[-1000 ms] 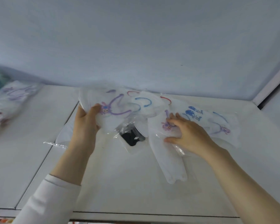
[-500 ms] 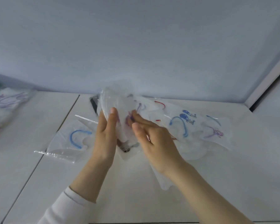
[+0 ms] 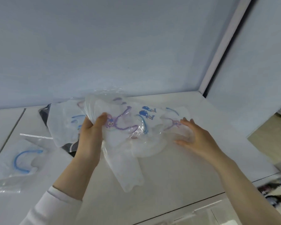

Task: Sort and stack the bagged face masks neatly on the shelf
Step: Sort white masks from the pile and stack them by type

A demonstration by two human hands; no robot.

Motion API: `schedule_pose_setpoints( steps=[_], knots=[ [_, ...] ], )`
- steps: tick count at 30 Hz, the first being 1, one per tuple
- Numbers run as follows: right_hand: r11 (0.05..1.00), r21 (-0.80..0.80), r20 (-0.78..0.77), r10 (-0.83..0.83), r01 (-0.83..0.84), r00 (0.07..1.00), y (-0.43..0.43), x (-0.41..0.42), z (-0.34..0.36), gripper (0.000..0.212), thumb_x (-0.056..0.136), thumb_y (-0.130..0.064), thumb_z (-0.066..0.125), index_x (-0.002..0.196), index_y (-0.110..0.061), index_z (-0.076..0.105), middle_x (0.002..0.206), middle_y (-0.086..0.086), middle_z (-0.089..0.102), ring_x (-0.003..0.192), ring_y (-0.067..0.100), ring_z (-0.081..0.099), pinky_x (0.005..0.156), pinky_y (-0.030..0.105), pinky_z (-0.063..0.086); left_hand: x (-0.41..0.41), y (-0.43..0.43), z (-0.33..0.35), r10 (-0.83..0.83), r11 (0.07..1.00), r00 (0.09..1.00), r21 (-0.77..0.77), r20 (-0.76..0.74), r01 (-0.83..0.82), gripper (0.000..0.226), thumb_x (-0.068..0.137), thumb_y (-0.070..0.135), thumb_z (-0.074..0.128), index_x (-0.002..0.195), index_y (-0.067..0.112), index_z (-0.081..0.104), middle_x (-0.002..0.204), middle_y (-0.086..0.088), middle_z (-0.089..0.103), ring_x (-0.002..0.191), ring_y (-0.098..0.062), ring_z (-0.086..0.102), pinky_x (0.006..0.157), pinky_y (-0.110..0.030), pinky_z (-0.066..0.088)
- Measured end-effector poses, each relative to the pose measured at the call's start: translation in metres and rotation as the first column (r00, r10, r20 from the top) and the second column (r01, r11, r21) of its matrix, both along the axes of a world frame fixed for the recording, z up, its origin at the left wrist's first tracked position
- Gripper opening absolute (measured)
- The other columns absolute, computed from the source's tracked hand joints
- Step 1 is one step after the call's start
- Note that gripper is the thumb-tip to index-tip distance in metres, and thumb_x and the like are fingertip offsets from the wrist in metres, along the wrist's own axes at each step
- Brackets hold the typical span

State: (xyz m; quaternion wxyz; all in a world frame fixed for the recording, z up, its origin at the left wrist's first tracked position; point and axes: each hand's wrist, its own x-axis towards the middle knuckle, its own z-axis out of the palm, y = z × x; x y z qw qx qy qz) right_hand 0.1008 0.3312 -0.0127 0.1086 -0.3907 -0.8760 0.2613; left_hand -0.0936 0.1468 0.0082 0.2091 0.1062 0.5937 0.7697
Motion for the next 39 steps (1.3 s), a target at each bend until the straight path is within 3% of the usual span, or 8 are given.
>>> schedule_pose_setpoints(
  steps=[5, 11, 19, 25, 30, 32, 35, 39],
  knots=[
    [0.983, 0.149, 0.014, 0.105, -0.106, 0.994, 0.022, 0.011, -0.012, 0.042, 0.083, -0.040, 0.066, 0.123, -0.029, 0.061, 0.134, -0.007, 0.055, 0.130, 0.010, 0.044, 0.099, 0.029, 0.037, 0.025, 0.018, 0.002, 0.008, 1.000, 1.000, 0.021, 0.008, -0.008, 0.016, 0.094, 0.012, 0.051, 0.089, 0.020, 0.064, 0.073, 0.005, 0.070, 0.073, -0.015, 0.066, 0.076, -0.035, 0.052],
    [0.794, 0.598, -0.190, 0.271, -0.107, 0.944, 0.036, 0.035, -0.002, 0.026, 0.079, -0.038, 0.061, 0.088, -0.017, 0.074, 0.081, 0.000, 0.072, 0.068, 0.018, 0.069, 0.050, 0.021, 0.047, 0.048, 0.025, 0.000, 0.226, 0.970, 0.974, 0.081, 0.029, -0.228, 0.009, 0.092, 0.011, 0.052, 0.093, 0.012, 0.061, 0.062, 0.008, 0.064, 0.060, -0.007, 0.063, 0.058, -0.020, 0.051],
    [0.947, 0.321, -0.428, 0.144, 0.001, 0.892, 0.029, 0.075, 0.036, 0.022, 0.085, -0.030, 0.060, 0.078, -0.010, 0.064, 0.062, 0.000, 0.063, 0.052, 0.017, 0.052, 0.050, 0.013, 0.034, 0.111, 0.042, -0.006, 0.316, 0.948, 0.946, 0.047, -0.068, -0.313, 0.011, 0.089, 0.015, 0.058, 0.079, 0.019, 0.062, 0.070, 0.009, 0.062, 0.070, -0.009, 0.057, 0.073, -0.027, 0.043],
    [0.920, -0.147, -0.473, 0.258, -0.364, 0.843, -0.007, 0.050, 0.063, 0.044, 0.080, -0.060, 0.038, 0.077, -0.028, 0.068, 0.068, -0.016, 0.067, 0.059, -0.004, 0.057, 0.062, 0.014, 0.043, 0.155, 0.057, -0.002, 0.113, 0.985, 0.954, -0.096, -0.279, -0.145, 0.018, 0.097, 0.015, 0.046, 0.085, 0.021, 0.057, 0.076, 0.009, 0.059, 0.062, 0.009, 0.055, 0.061, -0.006, 0.042],
    [0.879, 0.330, -0.456, 0.467, -0.344, 0.758, 0.012, 0.030, 0.042, 0.036, 0.083, -0.046, 0.057, 0.108, -0.023, 0.068, 0.100, -0.007, 0.063, 0.089, -0.003, 0.048, 0.081, 0.012, 0.038, 0.149, 0.048, 0.002, 0.084, 0.994, 0.991, -0.062, -0.106, -0.091, 0.012, 0.094, 0.025, 0.053, 0.092, 0.023, 0.065, 0.089, 0.006, 0.069, 0.091, -0.009, 0.063, 0.094, -0.033, 0.047],
    [0.856, 0.379, -0.470, 0.504, -0.350, 0.725, 0.021, 0.024, 0.034, 0.047, 0.076, -0.044, 0.066, 0.118, -0.026, 0.060, 0.118, -0.004, 0.054, 0.109, 0.012, 0.044, 0.095, 0.009, 0.031, 0.151, 0.043, 0.002, 0.044, 0.998, 0.997, -0.030, -0.071, -0.046, 0.014, 0.095, 0.027, 0.052, 0.093, 0.026, 0.066, 0.091, 0.010, 0.073, 0.094, -0.006, 0.066, 0.092, -0.027, 0.047],
    [0.846, 0.023, -0.551, 0.455, -0.532, 0.700, 0.016, 0.019, 0.034, 0.058, 0.081, -0.029, 0.071, 0.127, -0.040, 0.037, 0.126, -0.028, 0.039, 0.118, -0.008, 0.038, 0.094, -0.002, 0.027, 0.155, 0.037, 0.002, 0.037, 0.999, 0.996, -0.015, -0.082, -0.038, 0.019, 0.098, 0.027, 0.047, 0.089, 0.029, 0.064, 0.082, 0.017, 0.073, 0.085, 0.003, 0.067, 0.079, -0.015, 0.048],
    [0.899, -0.239, -0.570, 0.176, -0.366, 0.803, 0.002, 0.010, 0.020, 0.051, 0.077, -0.036, 0.070, 0.122, -0.037, 0.045, 0.103, -0.021, 0.050, 0.092, -0.001, 0.055, 0.077, 0.013, 0.042, 0.152, 0.027, -0.005, 0.144, 0.989, 0.986, -0.005, -0.088, -0.145, 0.024, 0.079, 0.049, 0.062, 0.091, 0.028, 0.067, 0.089, 0.008, 0.073, 0.095, -0.013, 0.067, 0.097, -0.040, 0.046]
  ],
)
